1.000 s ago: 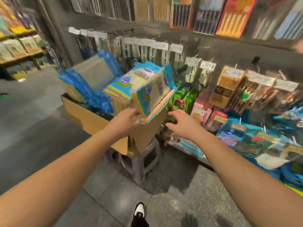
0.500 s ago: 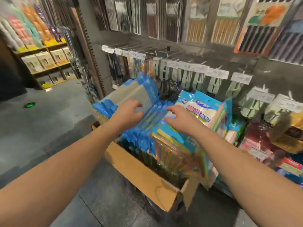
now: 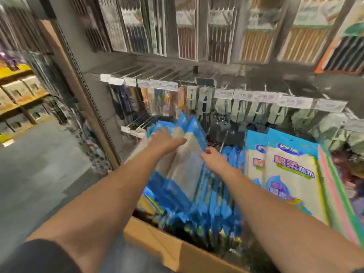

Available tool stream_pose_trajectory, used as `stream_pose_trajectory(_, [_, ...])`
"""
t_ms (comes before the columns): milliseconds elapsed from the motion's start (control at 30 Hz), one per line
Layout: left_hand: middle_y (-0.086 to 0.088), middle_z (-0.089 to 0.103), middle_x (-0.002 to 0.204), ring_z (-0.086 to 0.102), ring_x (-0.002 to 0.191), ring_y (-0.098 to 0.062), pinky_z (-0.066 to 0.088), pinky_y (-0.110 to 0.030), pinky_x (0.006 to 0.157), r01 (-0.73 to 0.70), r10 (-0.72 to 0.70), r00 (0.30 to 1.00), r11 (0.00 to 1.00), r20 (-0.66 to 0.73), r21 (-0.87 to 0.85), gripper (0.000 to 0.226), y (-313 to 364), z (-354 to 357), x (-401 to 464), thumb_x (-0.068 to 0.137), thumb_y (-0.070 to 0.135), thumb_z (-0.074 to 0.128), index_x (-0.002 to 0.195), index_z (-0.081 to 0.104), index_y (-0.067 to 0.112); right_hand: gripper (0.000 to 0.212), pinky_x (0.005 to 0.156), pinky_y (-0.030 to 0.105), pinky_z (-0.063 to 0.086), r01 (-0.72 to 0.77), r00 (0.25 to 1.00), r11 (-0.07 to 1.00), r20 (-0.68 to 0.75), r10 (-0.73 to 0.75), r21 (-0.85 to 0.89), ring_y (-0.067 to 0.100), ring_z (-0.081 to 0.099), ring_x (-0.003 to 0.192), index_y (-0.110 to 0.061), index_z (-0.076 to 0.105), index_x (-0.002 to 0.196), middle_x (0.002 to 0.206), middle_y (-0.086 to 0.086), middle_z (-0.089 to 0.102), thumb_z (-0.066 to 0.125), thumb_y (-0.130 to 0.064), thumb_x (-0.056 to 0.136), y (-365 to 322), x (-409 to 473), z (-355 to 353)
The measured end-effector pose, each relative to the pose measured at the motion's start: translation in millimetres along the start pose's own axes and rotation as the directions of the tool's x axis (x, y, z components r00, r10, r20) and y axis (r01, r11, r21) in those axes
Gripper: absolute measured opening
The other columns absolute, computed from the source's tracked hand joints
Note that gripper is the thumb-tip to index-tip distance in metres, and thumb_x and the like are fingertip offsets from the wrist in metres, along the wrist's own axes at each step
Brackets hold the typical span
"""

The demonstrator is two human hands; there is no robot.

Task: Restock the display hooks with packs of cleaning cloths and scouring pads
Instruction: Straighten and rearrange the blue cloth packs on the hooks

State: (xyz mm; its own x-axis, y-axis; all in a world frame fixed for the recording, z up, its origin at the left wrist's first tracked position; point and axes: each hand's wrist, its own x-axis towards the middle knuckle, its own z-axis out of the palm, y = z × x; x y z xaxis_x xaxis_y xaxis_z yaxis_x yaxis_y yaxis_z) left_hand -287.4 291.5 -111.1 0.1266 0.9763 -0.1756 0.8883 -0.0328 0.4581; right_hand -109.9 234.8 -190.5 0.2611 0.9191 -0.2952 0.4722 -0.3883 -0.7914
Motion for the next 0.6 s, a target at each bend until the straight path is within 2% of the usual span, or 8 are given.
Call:
stream_pose_trajectory(67, [-0.015, 0.019, 0.166, 0.025, 0.152, -0.031, 0.027, -0.039, 0.118, -0.011, 0.025, 0.992, 0.994, 0.126, -0.107, 0.11, -8, 4, 24, 0.084, 0.065, 0.067, 0.16, 0.013, 0.007, 0.074, 0.089, 0.032, 0.046, -0.076, 0.996, 0.993, -0.03, 0.079, 0.089, 0.024, 0.06, 0.113, -0.013, 0.051, 0.138, 0.132, 0.004, 0.058, 0.056, -0.059, 0.081, -3, 8, 20])
stream_pose_trajectory(167, [-0.013, 0.029, 0.164, 0.032, 0.148, -0.033, 0.031, -0.041, 0.117, -0.027, 0.071, 0.979, 0.974, 0.19, -0.226, 0.105, -18, 9, 52, 0.085, 0.072, 0.059, 0.159, 0.022, 0.007, 0.063, 0.1, 0.034, 0.042, -0.171, 0.983, 0.977, -0.052, 0.179, 0.13, 0.025, 0.053, 0.124, -0.015, 0.041, 0.147, 0.141, 0.003, 0.05, 0.051, -0.052, 0.097, -10, 14, 39])
stream_pose_trajectory(233, [-0.014, 0.039, 0.158, 0.038, 0.144, -0.035, 0.032, -0.043, 0.117, -0.009, 0.041, 0.989, 0.974, 0.139, -0.228, 0.092, -34, 5, 70, 0.091, 0.075, 0.045, 0.154, 0.035, 0.009, 0.053, 0.096, 0.035, 0.045, -0.189, 0.976, 0.964, -0.076, 0.206, 0.186, 0.02, 0.057, 0.113, -0.017, 0.048, 0.14, 0.136, 0.003, 0.056, 0.049, -0.051, 0.099, -8, 20, 48])
stream_pose_trajectory(333, [-0.017, 0.041, 0.156, 0.037, 0.144, -0.036, 0.027, -0.039, 0.116, 0.089, -0.069, 0.99, 0.982, 0.126, -0.165, 0.074, -71, 0, 93, 0.102, 0.062, 0.034, 0.149, 0.044, 0.006, 0.035, 0.085, 0.031, 0.044, -0.173, 0.975, 0.946, -0.088, 0.204, 0.276, 0.013, 0.058, 0.097, -0.019, 0.057, 0.121, 0.122, 0.003, 0.061, 0.047, -0.046, 0.101, -4, 25, 56])
stream_pose_trajectory(400, [-0.017, 0.042, 0.154, 0.04, 0.141, -0.032, 0.031, -0.035, 0.114, 0.145, -0.109, 0.979, 0.966, 0.17, -0.215, 0.071, -92, 2, 103, 0.101, 0.056, 0.045, 0.148, 0.044, 0.001, 0.031, 0.09, 0.035, 0.048, -0.186, 0.971, 0.931, -0.089, 0.224, 0.314, 0.014, 0.06, 0.097, -0.021, 0.056, 0.115, 0.117, 0.001, 0.063, 0.047, -0.047, 0.101, -2, 27, 59])
stream_pose_trajectory(467, [-0.011, 0.052, 0.135, 0.052, 0.126, -0.026, 0.04, -0.027, 0.098, 0.169, -0.116, 0.975, 0.942, 0.189, -0.289, 0.051, -101, 5, 107, 0.101, 0.043, 0.057, 0.129, 0.055, 0.0, 0.043, 0.096, 0.041, 0.048, -0.206, 0.965, 0.921, -0.087, 0.247, 0.33, 0.017, 0.063, 0.1, -0.021, 0.059, 0.117, 0.116, 0.001, 0.067, 0.046, -0.057, 0.097, -2, 29, 62])
stream_pose_trajectory(533, [-0.006, 0.051, 0.112, 0.058, 0.112, -0.025, 0.043, -0.028, 0.086, 0.164, -0.088, 0.964, 0.94, 0.253, -0.3, 0.037, -105, 3, 106, 0.1, 0.034, 0.06, 0.114, 0.062, 0.0, 0.048, 0.089, 0.039, 0.05, -0.23, 0.961, 0.909, -0.065, 0.267, 0.347, 0.017, 0.063, 0.1, -0.025, 0.059, 0.116, 0.114, 0.0, 0.067, 0.045, -0.065, 0.093, 1, 29, 65])
stream_pose_trajectory(600, [-0.006, 0.062, 0.103, 0.064, 0.099, -0.027, 0.051, -0.034, 0.089, 0.172, -0.065, 0.953, 0.92, 0.295, -0.353, 0.043, -106, 0, 109, 0.096, 0.037, 0.065, 0.114, 0.065, -0.002, 0.036, 0.075, 0.032, 0.045, -0.23, 0.959, 0.891, -0.066, 0.276, 0.391, 0.012, 0.058, 0.096, -0.027, 0.055, 0.113, 0.11, -0.005, 0.062, 0.043, -0.059, 0.099, 2, 26, 67])
